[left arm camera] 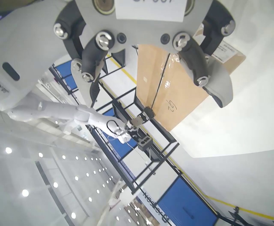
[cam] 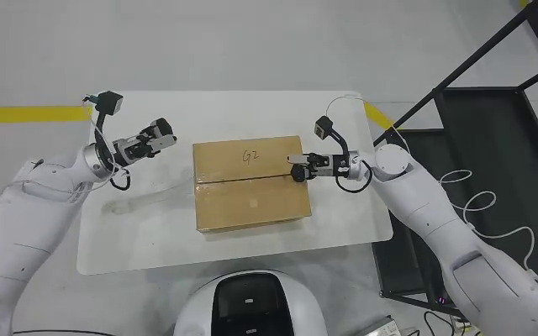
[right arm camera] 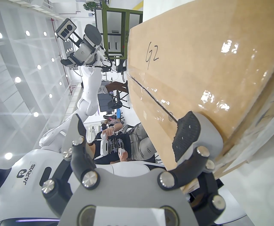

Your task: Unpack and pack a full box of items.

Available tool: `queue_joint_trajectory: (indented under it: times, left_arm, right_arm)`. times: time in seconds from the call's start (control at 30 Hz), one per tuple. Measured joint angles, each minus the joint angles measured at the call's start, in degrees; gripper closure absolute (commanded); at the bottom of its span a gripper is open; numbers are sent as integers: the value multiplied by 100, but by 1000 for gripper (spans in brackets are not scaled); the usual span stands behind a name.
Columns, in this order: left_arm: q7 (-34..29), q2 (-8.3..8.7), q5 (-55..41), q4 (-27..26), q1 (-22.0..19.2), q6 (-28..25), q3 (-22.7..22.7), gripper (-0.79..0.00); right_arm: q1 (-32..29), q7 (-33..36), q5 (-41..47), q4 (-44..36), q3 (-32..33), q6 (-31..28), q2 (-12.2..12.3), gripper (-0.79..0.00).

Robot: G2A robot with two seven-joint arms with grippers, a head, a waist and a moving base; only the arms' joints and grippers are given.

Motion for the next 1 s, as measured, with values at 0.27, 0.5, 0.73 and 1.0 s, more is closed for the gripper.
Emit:
queue_joint_trajectory:
  times: [0.27,0.5,0.73,1.0]
  left_arm:
    - [1536,130,366,-1070,1330,487,-541,-785]
    - [1620,240,42,-1363,2280,684,-988,-785]
    - [798,221,-926,-1177,2490,488,-1107,-785]
    - [692,216,-1019,-1173,2484,459,-1111,-785]
  right_arm:
    - [0,0,0,0,0,0,0,-785]
    - [0,0,0,0,0,0,0,-785]
    - [0,0,0,0,0,0,0,-785]
    - [0,0,0,0,0,0,0,-785]
